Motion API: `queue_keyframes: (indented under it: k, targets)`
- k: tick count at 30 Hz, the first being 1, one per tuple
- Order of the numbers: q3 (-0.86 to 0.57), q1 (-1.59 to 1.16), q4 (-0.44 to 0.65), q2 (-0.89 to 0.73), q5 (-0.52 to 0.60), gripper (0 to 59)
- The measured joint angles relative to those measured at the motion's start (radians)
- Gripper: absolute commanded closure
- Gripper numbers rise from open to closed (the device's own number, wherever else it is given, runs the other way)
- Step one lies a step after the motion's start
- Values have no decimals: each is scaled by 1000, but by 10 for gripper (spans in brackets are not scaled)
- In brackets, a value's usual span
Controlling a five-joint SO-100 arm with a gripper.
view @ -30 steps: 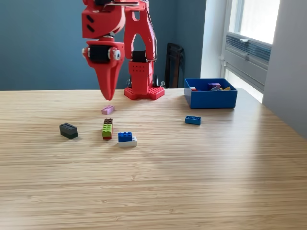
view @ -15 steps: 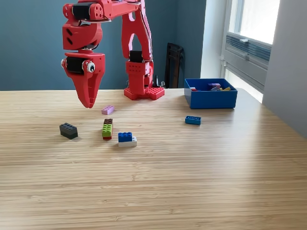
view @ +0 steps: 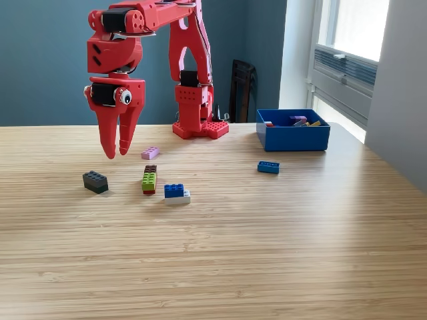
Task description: Grasp a lego block and put it in the bin.
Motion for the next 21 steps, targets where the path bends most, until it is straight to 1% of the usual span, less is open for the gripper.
queue_keyframes:
  k: [5,10,14,18,21]
  targets:
    - [-2,2,0,-2,64,386]
    - [-58,31,0,-107,112,382]
    - [-120,67,0,-201,121,383]
    - [-173,98,2,-258,121,382]
    - [-204,109,25,-282,121,383]
